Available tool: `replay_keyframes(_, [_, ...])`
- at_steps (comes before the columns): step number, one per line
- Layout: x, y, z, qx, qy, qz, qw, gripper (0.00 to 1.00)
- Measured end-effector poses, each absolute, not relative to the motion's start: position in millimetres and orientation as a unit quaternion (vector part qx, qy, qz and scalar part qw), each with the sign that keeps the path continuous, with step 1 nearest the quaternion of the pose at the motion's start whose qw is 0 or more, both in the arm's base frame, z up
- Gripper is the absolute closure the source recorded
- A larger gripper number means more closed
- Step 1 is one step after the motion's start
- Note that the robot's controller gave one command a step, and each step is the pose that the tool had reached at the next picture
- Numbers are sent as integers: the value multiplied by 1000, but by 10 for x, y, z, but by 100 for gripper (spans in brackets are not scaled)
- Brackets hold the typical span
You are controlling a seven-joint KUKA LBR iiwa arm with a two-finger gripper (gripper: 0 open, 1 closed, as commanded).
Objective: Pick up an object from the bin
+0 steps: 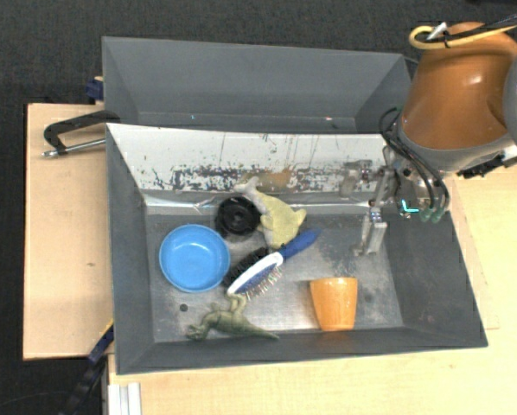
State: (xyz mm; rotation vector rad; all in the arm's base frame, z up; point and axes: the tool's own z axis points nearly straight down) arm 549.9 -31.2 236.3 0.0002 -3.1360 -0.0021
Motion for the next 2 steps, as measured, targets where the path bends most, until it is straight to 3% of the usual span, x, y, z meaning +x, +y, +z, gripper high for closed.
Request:
replay_keyframes(1, [5874,-38,806,150,-989,0,0,0])
replay_keyframes(2, [5889,-46,846,150,-989,1,-3,100])
